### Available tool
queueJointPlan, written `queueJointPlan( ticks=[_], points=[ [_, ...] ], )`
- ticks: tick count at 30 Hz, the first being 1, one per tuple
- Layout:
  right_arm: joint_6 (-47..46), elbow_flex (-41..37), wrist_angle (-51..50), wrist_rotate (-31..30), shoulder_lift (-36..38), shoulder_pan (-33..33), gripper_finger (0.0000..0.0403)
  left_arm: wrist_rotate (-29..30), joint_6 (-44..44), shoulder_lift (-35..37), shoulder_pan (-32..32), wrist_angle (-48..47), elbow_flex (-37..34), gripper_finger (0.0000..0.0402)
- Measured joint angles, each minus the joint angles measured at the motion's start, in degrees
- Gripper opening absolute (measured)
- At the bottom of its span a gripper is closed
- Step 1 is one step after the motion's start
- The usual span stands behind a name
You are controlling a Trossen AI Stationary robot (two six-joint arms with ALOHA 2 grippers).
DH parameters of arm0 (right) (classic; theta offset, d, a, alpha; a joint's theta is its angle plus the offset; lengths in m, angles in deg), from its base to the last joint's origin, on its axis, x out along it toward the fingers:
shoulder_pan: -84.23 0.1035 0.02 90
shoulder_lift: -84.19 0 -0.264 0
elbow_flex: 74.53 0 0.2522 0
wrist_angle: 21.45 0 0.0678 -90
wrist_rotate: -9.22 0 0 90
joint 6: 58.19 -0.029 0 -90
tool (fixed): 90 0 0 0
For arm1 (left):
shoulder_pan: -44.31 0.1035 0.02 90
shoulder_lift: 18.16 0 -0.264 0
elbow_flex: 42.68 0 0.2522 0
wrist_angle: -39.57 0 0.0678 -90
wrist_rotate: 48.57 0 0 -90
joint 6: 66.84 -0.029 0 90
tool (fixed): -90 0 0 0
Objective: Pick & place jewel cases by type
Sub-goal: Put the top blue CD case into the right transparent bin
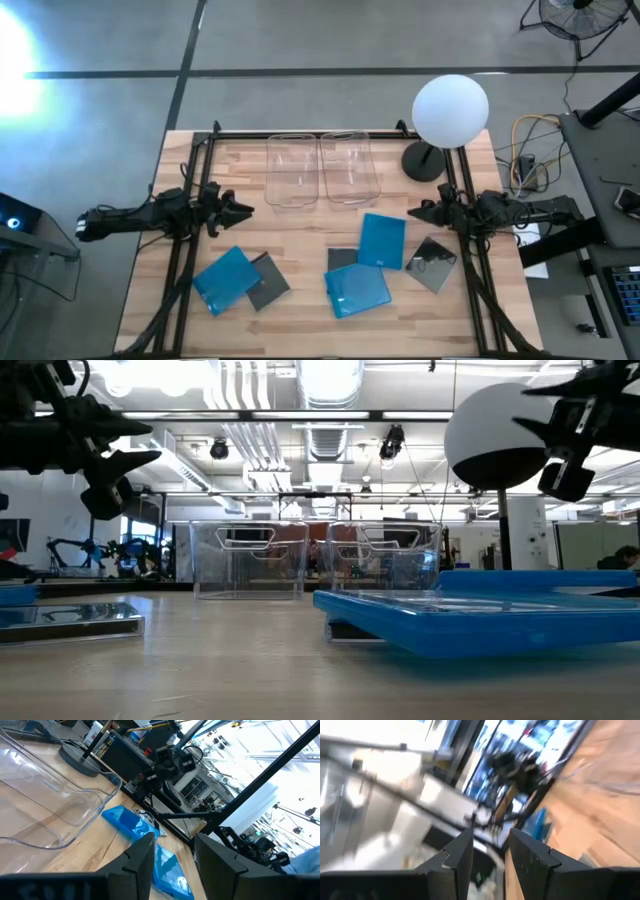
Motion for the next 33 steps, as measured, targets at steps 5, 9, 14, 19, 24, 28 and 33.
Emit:
queueJointPlan(
  ticks=[5, 9, 14, 19, 24, 28, 33],
  points=[
    [-8.8, 0.0, 0.1, -7.8, -0.9, 0.0, 0.0119, 1.2, -0.7, 0.0, 0.0, -0.1, 0.0, 0.0124],
    [-18.7, 0.0, -1.5, -8.9, -5.3, 0.2, 0.0120, 7.3, -0.3, 0.0, 0.0, 0.3, 0.0, 0.0124],
    [-37.4, 3.4, -12.0, -6.1, -17.1, 4.1, 0.0120, 8.7, 19.8, 0.0, 0.0, 1.2, 0.0, 0.0124],
    [-50.9, 19.2, -46.2, -3.9, -30.2, 10.6, 0.0120, 12.3, 25.9, -0.2, 0.1, 1.3, 0.0, 0.0124],
    [-52.4, 27.2, -58.4, 3.8, -38.0, 13.7, 0.0125, 13.0, 29.6, -0.7, 0.1, 1.3, 0.0, 0.0124],
    [-53.5, 24.1, -51.4, 4.6, -39.9, 13.7, 0.0149, 12.6, 29.4, -1.2, 0.1, 1.1, 0.0, 0.0124],
    [-54.6, 18.5, -42.3, 0.7, -41.5, 13.7, 0.0196, 14.2, 31.0, -2.0, 0.1, 1.4, 0.0, 0.0124]
  ],
)
